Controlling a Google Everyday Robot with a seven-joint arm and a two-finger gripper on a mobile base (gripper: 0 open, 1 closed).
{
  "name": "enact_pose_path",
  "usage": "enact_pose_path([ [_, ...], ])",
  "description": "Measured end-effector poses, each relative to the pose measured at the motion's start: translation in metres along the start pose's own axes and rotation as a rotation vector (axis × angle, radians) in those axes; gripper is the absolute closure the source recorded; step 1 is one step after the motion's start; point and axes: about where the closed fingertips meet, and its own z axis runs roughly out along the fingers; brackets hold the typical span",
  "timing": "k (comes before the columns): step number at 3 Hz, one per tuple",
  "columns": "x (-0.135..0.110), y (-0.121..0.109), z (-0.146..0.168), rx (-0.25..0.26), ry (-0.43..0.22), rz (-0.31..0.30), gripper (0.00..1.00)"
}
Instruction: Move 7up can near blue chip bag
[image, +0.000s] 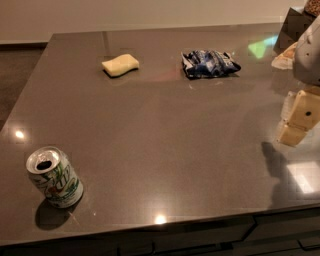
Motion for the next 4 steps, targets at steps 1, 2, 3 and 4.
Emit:
enact_pose_path([
  [1, 0.0, 0.0, 0.0, 0.0, 0.0, 0.0, 0.0],
  [2, -0.035, -0.001, 0.003, -0.015, -0.081, -0.04, 0.0],
  [3, -0.118, 0.01, 0.015, -0.057, -0.277, -0.153, 0.0],
  [4, -0.161, 0.023, 0.022, -0.095, -0.376, -0.214, 0.0],
])
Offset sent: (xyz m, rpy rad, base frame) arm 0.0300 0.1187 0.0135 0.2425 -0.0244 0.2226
